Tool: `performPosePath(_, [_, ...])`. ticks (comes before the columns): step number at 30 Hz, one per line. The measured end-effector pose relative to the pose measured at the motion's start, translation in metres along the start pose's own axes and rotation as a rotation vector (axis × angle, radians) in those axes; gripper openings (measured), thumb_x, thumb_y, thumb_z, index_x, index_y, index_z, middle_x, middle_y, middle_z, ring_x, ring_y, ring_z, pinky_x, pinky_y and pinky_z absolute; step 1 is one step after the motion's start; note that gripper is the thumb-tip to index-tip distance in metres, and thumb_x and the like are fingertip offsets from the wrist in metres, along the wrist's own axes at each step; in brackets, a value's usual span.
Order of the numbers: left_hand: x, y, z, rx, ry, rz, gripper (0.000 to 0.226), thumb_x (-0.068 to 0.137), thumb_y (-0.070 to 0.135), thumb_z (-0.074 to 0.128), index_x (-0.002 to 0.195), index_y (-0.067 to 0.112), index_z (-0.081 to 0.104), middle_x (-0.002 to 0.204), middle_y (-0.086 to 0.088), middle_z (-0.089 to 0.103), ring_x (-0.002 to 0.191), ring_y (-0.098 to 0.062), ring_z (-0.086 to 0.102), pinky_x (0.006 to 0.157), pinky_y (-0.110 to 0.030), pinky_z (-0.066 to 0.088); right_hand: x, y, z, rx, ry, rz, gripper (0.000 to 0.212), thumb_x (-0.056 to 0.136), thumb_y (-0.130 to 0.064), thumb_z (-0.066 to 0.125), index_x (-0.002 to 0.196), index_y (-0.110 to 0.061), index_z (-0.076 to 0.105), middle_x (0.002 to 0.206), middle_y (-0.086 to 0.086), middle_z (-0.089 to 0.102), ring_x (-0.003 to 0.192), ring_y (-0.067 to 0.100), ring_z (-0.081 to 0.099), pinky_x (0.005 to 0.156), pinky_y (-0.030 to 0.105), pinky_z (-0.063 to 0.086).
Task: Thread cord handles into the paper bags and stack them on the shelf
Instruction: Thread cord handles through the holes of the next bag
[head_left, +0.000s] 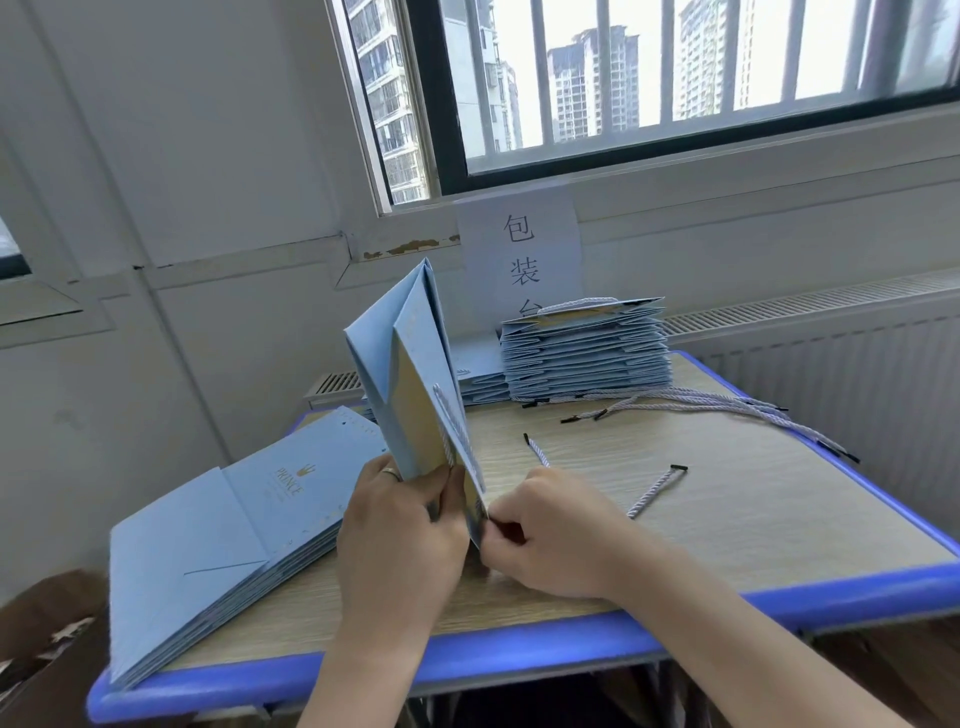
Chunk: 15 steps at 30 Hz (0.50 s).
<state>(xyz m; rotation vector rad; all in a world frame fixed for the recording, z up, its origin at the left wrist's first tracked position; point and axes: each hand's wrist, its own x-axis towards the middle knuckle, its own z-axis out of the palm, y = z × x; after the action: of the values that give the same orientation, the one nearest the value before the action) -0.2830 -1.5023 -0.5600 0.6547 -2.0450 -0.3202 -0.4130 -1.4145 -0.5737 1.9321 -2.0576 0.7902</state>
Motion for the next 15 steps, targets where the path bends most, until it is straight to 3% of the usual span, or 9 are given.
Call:
performPosePath(3, [-0.0002,0.0001,0.0000,-0.072,0.000,-0.012,0.021,0.083,0.032,0.064,0.065,0.026,0.074,0.065,0.005,0.055,0.081,-0.021,0.054,0.063,-0.032,0.045,-0.0001,-0.0006,-0.0007,0.008,-0.008,0.002,0.044,0.088,-0.030,0.050,0.052,-0.009,0.034,0.043,0.003,0.027,0.043,0.014,0.031,0.048,0.032,0.027])
performPosePath(7, [-0.0012,0.0060,-0.0024,-0.080,0.015,0.014,0.016,0.082,0.027,0.070,0.067,0.027,0.076,0.064,0.018,0.048,0.081,-0.024,0.058,0.063,-0.034,0.049,0.0003,-0.0005,-0.0015,-0.002,-0.011,-0.001,0.045,0.088,-0.029,0.050,0.051,-0.012,0.032,0.042,0.001,0.027,0.042,0.015,0.029,0.047,0.031,0.028])
performPosePath(10, [-0.0013,0.0067,-0.0033,-0.109,0.029,-0.012,0.011,0.081,0.026,0.073,0.073,0.027,0.080,0.067,0.025,0.045,0.082,-0.027,0.062,0.068,-0.039,0.053,0.0003,-0.0001,-0.0007,0.006,-0.015,0.003,0.045,0.088,-0.029,0.050,0.050,-0.012,0.032,0.042,0.001,0.026,0.046,0.012,0.036,0.047,0.030,0.026])
performPosePath(12, [-0.0013,0.0064,-0.0031,-0.133,0.025,-0.031,0.009,0.081,0.023,0.075,0.075,0.026,0.081,0.069,0.025,0.047,0.083,-0.027,0.063,0.070,-0.040,0.053,-0.0001,0.0004,-0.0002,0.017,-0.022,0.001,0.045,0.089,-0.028,0.050,0.051,-0.012,0.032,0.042,0.000,0.026,0.051,0.005,0.042,0.047,0.029,0.025])
performPosePath(15, [-0.0018,0.0036,-0.0023,-0.091,0.022,-0.031,0.009,0.081,0.024,0.075,0.074,0.026,0.080,0.065,0.017,0.050,0.082,-0.028,0.062,0.068,-0.038,0.052,-0.0004,0.0010,0.0002,0.011,-0.026,-0.003,0.045,0.089,-0.027,0.050,0.052,-0.012,0.031,0.043,0.001,0.026,0.049,0.008,0.039,0.047,0.022,0.020])
